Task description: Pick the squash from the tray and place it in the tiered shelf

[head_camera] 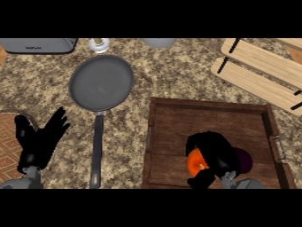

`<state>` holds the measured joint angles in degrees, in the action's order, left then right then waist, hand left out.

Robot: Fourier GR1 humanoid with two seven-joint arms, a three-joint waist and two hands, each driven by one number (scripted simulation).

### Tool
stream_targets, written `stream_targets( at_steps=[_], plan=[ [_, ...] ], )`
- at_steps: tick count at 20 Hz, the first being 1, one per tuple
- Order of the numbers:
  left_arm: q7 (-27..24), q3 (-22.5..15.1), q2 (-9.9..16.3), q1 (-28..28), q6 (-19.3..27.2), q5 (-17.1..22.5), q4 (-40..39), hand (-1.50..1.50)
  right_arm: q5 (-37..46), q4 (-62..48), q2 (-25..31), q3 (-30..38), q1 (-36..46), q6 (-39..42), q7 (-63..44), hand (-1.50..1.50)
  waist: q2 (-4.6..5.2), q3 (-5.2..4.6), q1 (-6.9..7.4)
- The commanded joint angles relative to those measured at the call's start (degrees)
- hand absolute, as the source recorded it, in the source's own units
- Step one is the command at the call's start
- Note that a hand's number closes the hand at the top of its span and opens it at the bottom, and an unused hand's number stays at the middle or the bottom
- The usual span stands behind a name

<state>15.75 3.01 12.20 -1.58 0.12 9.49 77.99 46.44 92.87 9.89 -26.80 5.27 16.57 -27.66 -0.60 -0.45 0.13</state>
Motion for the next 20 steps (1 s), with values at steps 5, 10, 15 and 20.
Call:
stream_targets(
  at_steps=[5,10,15,20],
  plan=[
    [1.4,-0.6,-1.4,-2.0,0.5,-0.7,-0.9,0.00,-0.3,-7.7,-9.5,7.2,7.2,-5.8,-8.7,1.50,0.85,0.44,0.30],
    [3.1,0.2,-0.8,-2.6,1.1,-0.5,0.3,0.00,0.7,-16.8,-9.8,13.5,16.3,-17.0,-18.5,1.50,0.90,0.46,0.99],
    [0.3,-1.0,-2.6,-0.3,1.1,-1.5,-0.5,0.00,6.0,-11.1,-9.9,14.6,25.2,-21.3,-22.5,1.50,0.54,0.42,0.33],
    [-1.0,-0.8,-3.2,1.7,2.0,-2.1,0.1,0.00,14.5,2.2,-9.3,11.6,29.9,-16.4,-34.9,1.50,0.07,0.36,-0.63]
  ],
)
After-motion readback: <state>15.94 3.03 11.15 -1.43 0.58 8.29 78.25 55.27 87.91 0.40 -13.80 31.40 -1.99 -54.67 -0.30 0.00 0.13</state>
